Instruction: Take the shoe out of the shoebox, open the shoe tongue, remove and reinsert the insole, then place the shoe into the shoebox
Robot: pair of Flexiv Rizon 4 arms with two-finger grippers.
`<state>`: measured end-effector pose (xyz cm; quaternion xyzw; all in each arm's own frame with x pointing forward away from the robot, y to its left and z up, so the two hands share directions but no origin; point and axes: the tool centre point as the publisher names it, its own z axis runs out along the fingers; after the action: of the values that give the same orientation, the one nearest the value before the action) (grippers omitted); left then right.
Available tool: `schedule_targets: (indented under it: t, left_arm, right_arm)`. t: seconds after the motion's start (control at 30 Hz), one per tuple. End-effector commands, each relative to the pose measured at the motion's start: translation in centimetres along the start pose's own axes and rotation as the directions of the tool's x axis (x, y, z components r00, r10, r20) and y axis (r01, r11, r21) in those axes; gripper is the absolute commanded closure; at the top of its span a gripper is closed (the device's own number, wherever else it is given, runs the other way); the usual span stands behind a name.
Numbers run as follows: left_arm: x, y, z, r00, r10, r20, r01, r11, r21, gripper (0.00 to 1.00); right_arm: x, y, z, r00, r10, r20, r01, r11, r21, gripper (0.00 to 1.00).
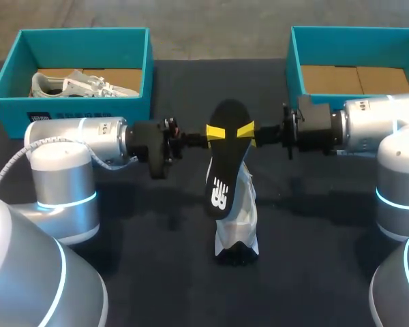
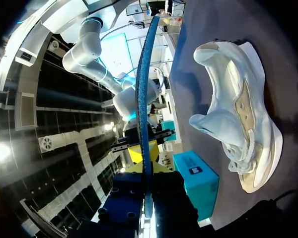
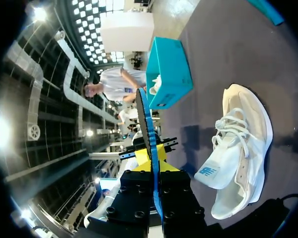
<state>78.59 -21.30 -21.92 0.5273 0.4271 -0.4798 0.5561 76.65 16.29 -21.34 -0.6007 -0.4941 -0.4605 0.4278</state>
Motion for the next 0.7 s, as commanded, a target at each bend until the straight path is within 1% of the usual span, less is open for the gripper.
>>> schedule_targets:
  t: [0.03,0.17,0.2,0.23,0.27,0.47,0.57,0.7]
  left_arm:
    - [0.0,-0.2,0.2,1.0,0.003,-0.003,-0.003,1.0,-0.007,1.0]
    - [-0.1,-0.2,0.2,1.0,0.004,-0.004,-0.004,1.0,-0.01,1.0]
    - [-0.1,-0.2,0.3,1.0,0.004,-0.004,-0.004,1.0,-0.01,1.0]
    - [-0.1,-0.2,0.3,1.0,0.004,-0.004,-0.004,1.0,-0.01,1.0]
    - [-0.2,-0.2,0.3,1.0,0.004,-0.004,-0.004,1.0,-0.01,1.0]
    - [-0.3,-0.2,0.3,1.0,0.0,-0.006,0.0,1.0,-0.012,1.0]
    - [-0.4,-0.2,0.1,1.0,-0.015,-0.014,0.014,1.0,-0.014,1.0]
    - [-0.6,-0.5,-0.3,0.999,-0.039,-0.03,0.039,0.999,-0.01,1.0]
  right_arm:
    - [0.0,0.0,0.2,1.0,0.0,0.0,0.0,1.0,-0.002,1.0]
    - [0.0,0.0,0.1,1.0,0.003,0.001,-0.003,1.0,-0.002,1.0]
    - [-0.1,0.0,0.1,1.0,0.005,0.002,-0.005,1.0,-0.004,0.82]
    - [-0.1,0.0,0.1,1.0,0.009,0.002,-0.009,1.0,-0.004,0.24]
    - [-0.2,0.0,0.1,1.0,0.013,0.002,-0.013,1.0,-0.004,0.0]
    - [-0.4,-0.1,0.1,1.0,0.019,0.006,-0.019,1.0,-0.001,0.0]
    - [-0.6,-0.3,-0.9,0.999,0.032,0.032,-0.031,0.999,-0.014,0.0]
    - [-0.8,-0.8,-2.8,0.997,0.047,0.054,-0.045,0.998,-0.033,0.0]
